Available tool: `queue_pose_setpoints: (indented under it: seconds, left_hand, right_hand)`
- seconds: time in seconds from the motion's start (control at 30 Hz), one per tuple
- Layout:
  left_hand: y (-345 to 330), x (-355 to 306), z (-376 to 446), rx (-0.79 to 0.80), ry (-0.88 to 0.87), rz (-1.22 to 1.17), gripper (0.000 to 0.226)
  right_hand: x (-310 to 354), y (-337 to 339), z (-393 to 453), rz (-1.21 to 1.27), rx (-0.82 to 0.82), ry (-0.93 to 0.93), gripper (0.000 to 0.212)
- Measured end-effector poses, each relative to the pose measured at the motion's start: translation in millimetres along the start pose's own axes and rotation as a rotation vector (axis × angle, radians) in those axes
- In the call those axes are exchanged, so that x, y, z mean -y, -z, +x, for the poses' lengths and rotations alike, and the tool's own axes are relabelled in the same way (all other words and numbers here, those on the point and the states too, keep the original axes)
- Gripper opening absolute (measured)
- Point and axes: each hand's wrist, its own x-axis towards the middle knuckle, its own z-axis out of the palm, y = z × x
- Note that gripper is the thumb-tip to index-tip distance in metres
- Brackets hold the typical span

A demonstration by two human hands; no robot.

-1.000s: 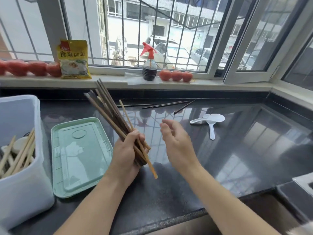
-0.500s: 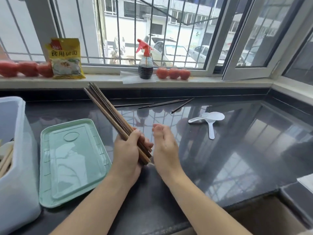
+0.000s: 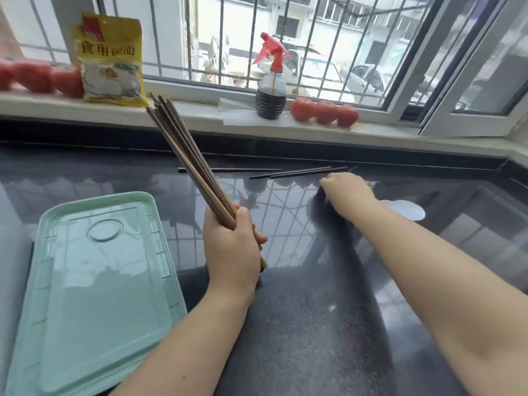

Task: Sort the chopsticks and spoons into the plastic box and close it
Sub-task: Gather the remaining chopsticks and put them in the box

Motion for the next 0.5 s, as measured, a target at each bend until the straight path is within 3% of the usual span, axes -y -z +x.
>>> queue_pose_setpoints:
  seconds: [0.1,0.17,0.27,0.3,0.4,0.43,0.5]
  left_hand:
    - [0.1,0.1,0.4,-0.011,0.030,0.007,0.009]
    - [-0.6,-0.6,-1.6,-0.009,0.029,0.015,0.009]
    - [-0.7,-2.4,-2.9,0.001,0.046,-0.011,0.011]
    - [-0.4,-3.0,-3.0,0.001,0.052,-0.021,0.012]
    - [-0.5,-3.7,-3.4,0.003,0.046,-0.020,0.011]
    - [-1.4,-4.4,-3.8,0.004,0.041,-0.012,0.011]
    - [-1.4,-6.5,-4.7,-0.005,0.018,-0.004,0.009]
  right_hand:
    - [-3.3,-6.4,1.7,-0.223,-0.080,0.187,0.026]
    - [-10.5,-1.4,-2.3,-0.269,-0.281,0.236,0.027]
    - [-19.3,25.4,-6.9,0.180,-0.801,0.148,0.014]
    - [-20.8,43.6,-6.9,0.373,-0.872,0.089,0.016]
    - [-33.2,96.6,-1.4,0.703,-0.971,-0.092,0.043]
    - [-38.2,107.0,5.4,0.806,-0.989,-0.186,0.037]
    - [-37.7,112.7,17.0,1.169,-0.858,-0.394,0.022]
